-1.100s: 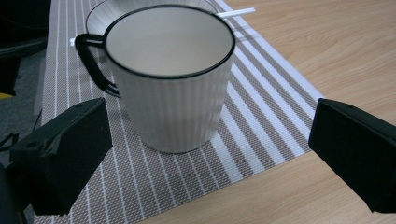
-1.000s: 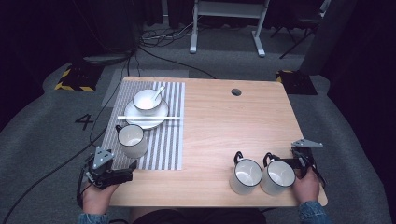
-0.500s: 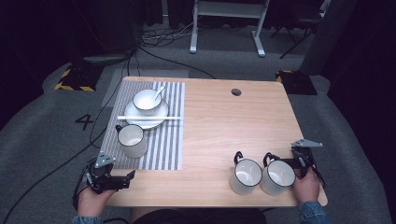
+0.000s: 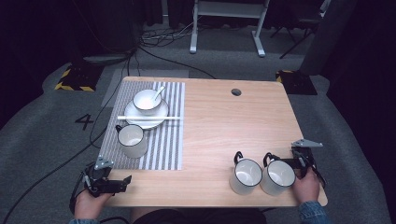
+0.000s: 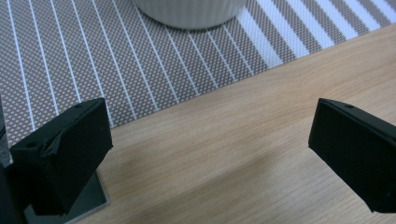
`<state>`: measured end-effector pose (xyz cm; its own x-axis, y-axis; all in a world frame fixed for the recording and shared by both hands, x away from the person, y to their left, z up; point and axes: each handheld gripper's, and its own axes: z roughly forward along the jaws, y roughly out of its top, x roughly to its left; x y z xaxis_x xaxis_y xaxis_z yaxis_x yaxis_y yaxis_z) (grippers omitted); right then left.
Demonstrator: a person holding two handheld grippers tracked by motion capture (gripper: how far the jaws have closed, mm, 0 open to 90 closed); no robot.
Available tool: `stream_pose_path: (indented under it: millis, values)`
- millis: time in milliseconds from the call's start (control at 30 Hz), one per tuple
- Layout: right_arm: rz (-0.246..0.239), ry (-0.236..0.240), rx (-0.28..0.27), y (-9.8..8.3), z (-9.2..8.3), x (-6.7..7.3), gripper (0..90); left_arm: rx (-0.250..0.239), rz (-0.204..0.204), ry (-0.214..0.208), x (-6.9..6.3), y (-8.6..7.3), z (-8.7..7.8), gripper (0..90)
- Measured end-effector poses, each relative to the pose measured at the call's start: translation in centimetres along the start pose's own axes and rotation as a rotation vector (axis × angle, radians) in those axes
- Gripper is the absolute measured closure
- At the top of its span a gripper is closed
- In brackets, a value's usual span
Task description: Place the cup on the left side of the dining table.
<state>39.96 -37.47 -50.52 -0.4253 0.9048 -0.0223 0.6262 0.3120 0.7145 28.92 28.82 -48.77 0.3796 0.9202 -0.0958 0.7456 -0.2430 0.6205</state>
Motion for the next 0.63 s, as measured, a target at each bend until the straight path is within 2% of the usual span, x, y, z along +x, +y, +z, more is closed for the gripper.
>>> stream_pose_path:
  millis: [133, 200, 367, 467, 633]
  values:
    - [0.0, 0.0, 0.0, 0.0, 0.0, 0.0, 0.2, 0.036, 0.021, 0.008, 0.2, -0.6, 0.7, 0.0]
    - [0.0, 0.0, 0.0, 0.0, 0.0, 0.0, 0.2, 0.006, 0.062, 0.037, 0.2, -1.1, 0.9, 0.0]
    - [-0.001, 0.001, 0.0, 0.0, 0.0, 0.0, 0.2, -0.103, 0.094, 0.005, 0.6, -2.1, 1.2, 0.0]
    - [-0.001, 0.001, -0.001, 0.0, 0.0, 0.0, 0.2, -0.119, 0.109, 0.0, 0.6, -2.2, 1.3, 0.0]
    - [0.0, 0.0, 0.0, 0.0, 0.0, 0.0, 0.2, -0.104, 0.108, -0.012, 0.6, -2.0, 1.3, 0.2]
